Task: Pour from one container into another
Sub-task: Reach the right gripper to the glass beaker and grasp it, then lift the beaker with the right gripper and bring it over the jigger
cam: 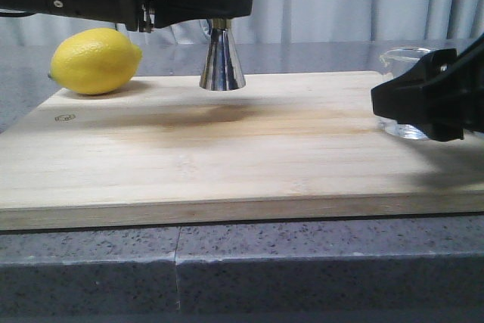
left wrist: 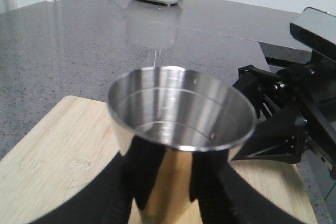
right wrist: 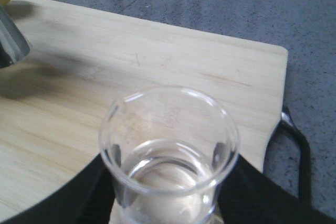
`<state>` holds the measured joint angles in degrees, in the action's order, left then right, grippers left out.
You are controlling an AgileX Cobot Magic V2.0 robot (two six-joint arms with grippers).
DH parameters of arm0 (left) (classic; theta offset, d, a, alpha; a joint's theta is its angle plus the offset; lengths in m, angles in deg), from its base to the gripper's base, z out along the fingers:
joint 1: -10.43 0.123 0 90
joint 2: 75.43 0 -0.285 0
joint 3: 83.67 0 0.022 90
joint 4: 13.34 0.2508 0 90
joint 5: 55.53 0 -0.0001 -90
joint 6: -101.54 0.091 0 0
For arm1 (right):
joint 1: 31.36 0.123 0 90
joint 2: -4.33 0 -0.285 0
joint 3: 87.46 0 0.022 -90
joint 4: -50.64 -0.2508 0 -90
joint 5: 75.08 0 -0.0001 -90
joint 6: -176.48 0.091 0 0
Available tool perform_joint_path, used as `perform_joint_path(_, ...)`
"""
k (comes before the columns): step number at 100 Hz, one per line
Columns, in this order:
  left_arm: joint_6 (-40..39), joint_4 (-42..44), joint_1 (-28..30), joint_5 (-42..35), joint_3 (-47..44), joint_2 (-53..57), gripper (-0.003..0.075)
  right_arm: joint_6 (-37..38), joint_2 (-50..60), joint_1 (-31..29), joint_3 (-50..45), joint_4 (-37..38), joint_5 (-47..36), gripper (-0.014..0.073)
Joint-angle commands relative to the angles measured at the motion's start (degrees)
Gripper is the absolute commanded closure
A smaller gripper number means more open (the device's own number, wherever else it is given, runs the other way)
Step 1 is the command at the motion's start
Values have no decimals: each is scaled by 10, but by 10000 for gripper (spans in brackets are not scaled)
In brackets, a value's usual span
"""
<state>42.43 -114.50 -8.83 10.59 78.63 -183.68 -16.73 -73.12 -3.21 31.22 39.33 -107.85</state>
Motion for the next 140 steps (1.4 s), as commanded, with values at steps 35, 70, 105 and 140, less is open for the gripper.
perform_joint_path(35,-1,-48,-4,59,16,23,482,0,59,1,249,10,320,305)
perform_joint_path(70,-1,-48,-4,59,16,23,482,-84,1,1,504,10,611,305)
perform_joint_path(105,-1,-48,-4,59,16,23,482,-159,-112,35,703,113,777,305)
perform_joint_path(140,-1,-48,-4,59,16,23,482,-184,-159,118,771,287,852,304)
